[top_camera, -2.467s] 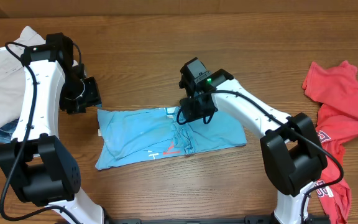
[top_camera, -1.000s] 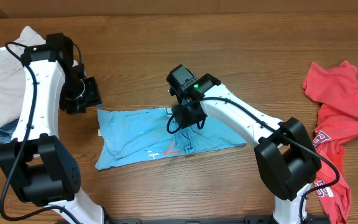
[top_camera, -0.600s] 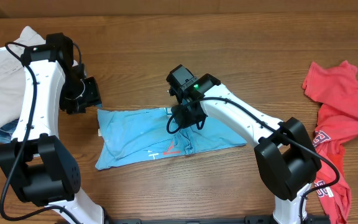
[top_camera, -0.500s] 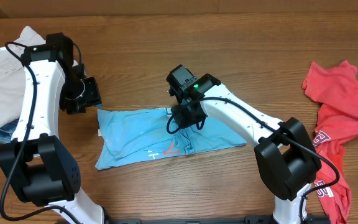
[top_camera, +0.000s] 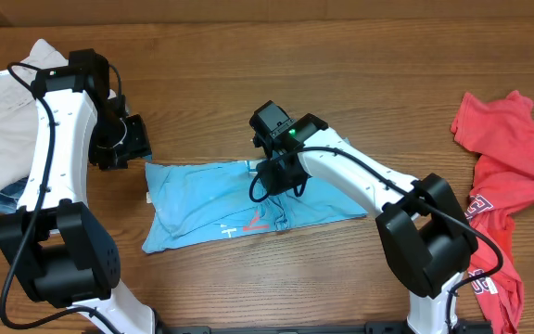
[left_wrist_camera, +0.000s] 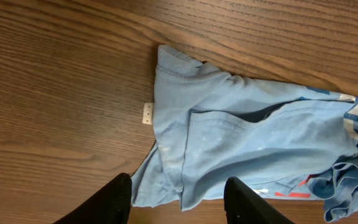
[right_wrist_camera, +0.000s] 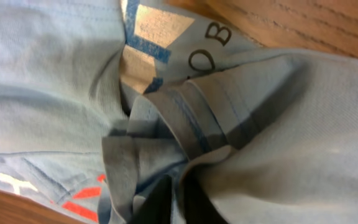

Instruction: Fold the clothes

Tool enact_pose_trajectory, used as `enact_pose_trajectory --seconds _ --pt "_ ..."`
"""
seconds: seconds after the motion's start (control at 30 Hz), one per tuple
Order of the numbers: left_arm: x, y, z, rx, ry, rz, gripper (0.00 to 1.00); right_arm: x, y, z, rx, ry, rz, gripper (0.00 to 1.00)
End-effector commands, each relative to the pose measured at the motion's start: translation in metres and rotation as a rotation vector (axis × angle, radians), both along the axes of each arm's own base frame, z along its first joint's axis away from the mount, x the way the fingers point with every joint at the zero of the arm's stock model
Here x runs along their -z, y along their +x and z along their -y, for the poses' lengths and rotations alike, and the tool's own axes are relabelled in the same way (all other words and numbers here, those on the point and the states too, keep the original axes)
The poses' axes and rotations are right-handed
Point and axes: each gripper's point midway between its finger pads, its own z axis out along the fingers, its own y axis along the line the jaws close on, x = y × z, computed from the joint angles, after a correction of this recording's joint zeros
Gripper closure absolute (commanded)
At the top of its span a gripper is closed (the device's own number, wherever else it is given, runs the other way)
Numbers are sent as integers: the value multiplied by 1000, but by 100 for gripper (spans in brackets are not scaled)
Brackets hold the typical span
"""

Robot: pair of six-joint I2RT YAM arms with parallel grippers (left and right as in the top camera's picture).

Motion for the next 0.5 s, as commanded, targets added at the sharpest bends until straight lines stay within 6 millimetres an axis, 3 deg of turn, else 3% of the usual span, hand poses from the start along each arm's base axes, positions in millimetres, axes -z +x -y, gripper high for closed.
enact_pose_trajectory --seconds 0.0,0.13,0.23,0.3,0.37,0.47 --pt "-11 1 -2 23 13 36 49 3 0 2 11 -4 -5 96" --pt "-11 1 -2 23 13 37 48 -4 -6 -9 -64 45 -24 96" --pt "-11 1 -2 23 13 38 48 -25 -30 -45 -299 224 -70 96" --pt "-11 2 -2 23 13 40 48 -36 -47 -59 -437 291 -80 96" --pt "-11 2 -2 23 13 40 48 -35 -56 -62 -509 283 -73 96" --pt "-11 2 -2 23 13 40 47 -24 -43 -51 -442 162 -25 95"
